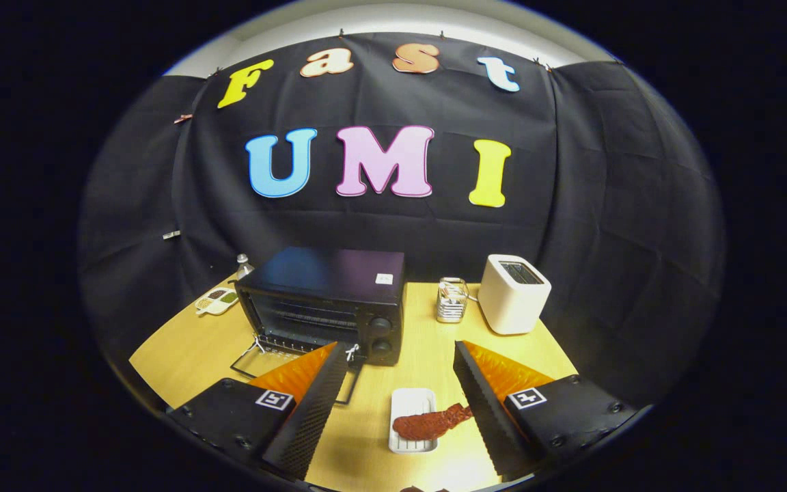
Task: Open the toaster oven, put the food inside, and close the toaster oven door.
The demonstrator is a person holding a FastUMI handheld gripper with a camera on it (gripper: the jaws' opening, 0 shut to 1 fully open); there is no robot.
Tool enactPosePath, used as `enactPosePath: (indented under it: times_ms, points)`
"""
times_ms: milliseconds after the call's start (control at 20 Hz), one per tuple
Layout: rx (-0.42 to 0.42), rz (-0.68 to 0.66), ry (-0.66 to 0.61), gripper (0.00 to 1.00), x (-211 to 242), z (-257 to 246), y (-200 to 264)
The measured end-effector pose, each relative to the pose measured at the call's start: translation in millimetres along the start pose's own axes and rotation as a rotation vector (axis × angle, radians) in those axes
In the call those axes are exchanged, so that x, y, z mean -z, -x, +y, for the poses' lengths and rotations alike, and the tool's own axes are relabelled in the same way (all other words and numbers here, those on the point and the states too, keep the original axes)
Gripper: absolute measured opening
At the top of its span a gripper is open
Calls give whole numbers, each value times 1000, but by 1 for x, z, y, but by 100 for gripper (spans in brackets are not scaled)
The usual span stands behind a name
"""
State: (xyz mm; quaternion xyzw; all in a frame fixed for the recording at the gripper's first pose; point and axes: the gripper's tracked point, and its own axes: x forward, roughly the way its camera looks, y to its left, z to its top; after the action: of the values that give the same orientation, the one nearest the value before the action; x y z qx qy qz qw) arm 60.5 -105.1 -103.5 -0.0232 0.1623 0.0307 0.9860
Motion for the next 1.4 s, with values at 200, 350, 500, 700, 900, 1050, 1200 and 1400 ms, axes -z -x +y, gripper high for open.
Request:
enactPosePath:
  times_ms: [200,350,500,700,900,1050,1200,1400]
  points:
    - [-21,147,-41,98,46,-38,-20]
    - [-71,277,-74,99,89,-51,-30]
    - [-118,354,-144,99,118,-59,-42]
    - [-162,431,-277,99,147,-66,-59]
    - [-173,536,-431,96,173,-62,-73]
    - [-196,563,-486,80,177,-57,-78]
    - [-215,588,-483,49,181,-52,-82]
    - [-263,609,-529,29,175,-47,-81]
